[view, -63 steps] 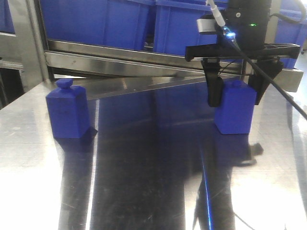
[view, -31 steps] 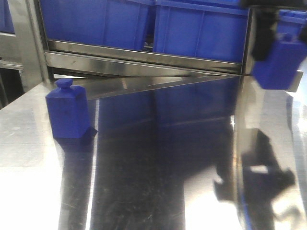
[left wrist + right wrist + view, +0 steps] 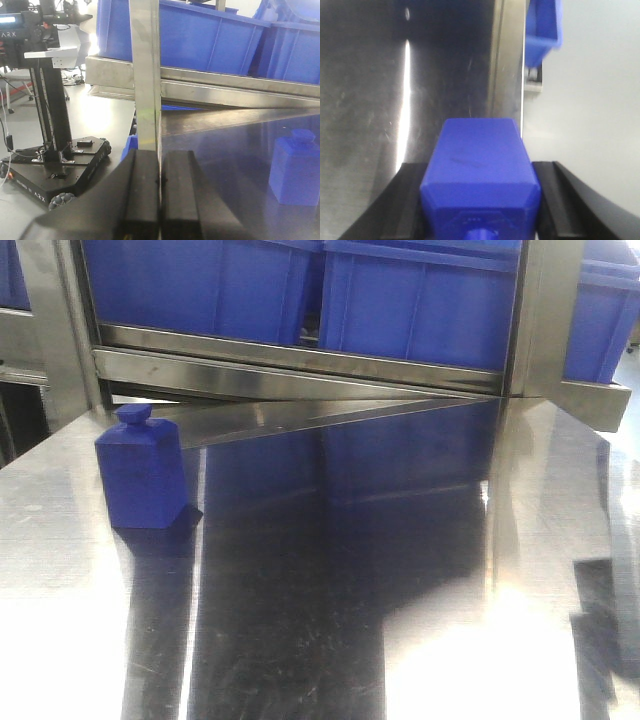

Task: Pick and sort blue part to right shelf
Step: 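Lift the blue block with the right gripper and raise it clear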

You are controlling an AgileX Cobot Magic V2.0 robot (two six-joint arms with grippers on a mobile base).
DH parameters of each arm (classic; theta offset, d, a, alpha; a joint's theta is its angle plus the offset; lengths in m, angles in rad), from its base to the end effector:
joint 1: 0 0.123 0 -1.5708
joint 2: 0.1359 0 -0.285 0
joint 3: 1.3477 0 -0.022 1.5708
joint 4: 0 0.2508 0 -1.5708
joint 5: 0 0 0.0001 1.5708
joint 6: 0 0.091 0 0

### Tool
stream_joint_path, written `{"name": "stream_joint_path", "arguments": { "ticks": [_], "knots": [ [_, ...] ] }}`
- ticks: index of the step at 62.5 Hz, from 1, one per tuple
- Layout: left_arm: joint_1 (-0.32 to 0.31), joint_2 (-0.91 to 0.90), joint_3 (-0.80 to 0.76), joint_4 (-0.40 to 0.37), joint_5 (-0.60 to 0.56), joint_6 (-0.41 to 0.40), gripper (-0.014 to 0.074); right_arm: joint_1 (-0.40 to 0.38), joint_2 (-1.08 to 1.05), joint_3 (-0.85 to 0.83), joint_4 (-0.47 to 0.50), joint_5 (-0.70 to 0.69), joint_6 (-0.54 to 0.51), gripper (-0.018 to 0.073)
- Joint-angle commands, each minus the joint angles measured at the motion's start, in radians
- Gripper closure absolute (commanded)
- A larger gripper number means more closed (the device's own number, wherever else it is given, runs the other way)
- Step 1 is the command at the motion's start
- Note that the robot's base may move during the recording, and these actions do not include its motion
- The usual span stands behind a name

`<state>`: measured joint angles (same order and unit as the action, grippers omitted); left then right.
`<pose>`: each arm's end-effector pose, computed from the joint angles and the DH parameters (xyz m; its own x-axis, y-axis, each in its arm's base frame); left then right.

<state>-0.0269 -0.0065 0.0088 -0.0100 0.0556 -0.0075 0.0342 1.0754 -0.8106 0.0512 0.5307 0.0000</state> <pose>0.0564 -0.0016 0.2055 0.0288 -0.0183 -0.9994 0.0280 0.9995 -0.0175 0.2193 0.0099 0.3079 -0.6515 0.0219 -0.7584 -0.0251 0.9984 0.0504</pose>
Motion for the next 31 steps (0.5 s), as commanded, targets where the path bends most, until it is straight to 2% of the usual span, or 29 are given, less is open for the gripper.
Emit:
{"name": "stream_joint_path", "arguments": {
  "ticks": [1, 20, 31],
  "knots": [
    [-0.003, -0.020, 0.022, -0.010, -0.086, -0.008, 0.0472, -0.006, -0.109, 0.046, 0.005, -0.164, -0.015, 0.0177],
    [-0.003, -0.020, 0.022, -0.010, -0.086, -0.008, 0.0472, -0.006, -0.437, 0.222, 0.005, -0.196, -0.015, 0.0177],
    [-0.003, -0.020, 0.022, -0.010, -0.086, -0.008, 0.0472, -0.006, -0.559, 0.234, 0.005, -0.183, -0.015, 0.0177]
  ]
}}
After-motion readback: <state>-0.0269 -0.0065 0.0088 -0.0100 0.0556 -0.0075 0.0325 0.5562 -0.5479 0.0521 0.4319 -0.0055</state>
